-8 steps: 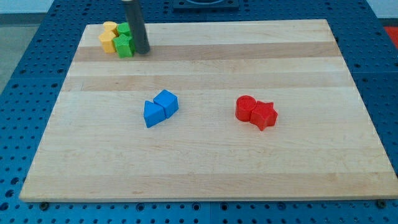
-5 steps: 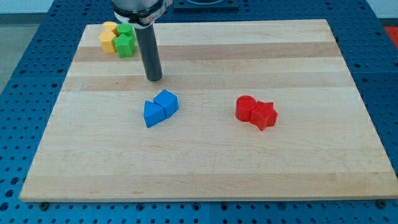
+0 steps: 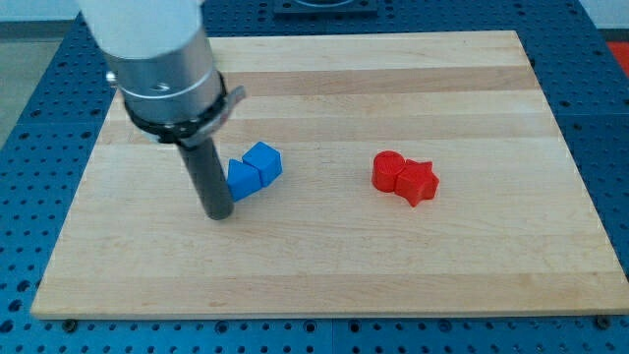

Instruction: Move the triangle to the top center

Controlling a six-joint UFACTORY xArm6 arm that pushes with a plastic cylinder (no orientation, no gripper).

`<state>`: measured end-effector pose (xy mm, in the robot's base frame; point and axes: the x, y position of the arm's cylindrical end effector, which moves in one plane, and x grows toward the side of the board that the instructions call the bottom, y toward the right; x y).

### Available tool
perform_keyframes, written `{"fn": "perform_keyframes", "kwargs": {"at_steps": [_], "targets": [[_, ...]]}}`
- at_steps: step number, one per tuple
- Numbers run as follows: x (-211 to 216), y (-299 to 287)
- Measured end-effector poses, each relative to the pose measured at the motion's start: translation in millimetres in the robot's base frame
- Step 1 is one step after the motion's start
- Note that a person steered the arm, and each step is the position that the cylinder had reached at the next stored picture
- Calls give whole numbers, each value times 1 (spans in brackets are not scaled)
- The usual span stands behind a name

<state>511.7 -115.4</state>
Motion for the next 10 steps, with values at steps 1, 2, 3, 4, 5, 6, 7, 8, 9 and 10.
{"fn": "perform_keyframes", "kwargs": {"at_steps": [1,2,3,4,5,6,7,8,9,10], "targets": [[-13,5],[-38,5],[-60,5],[-77,5],[-89,9],[-96,4],[-98,-11],[-109,-14],[-124,-3],[-136,19]]}}
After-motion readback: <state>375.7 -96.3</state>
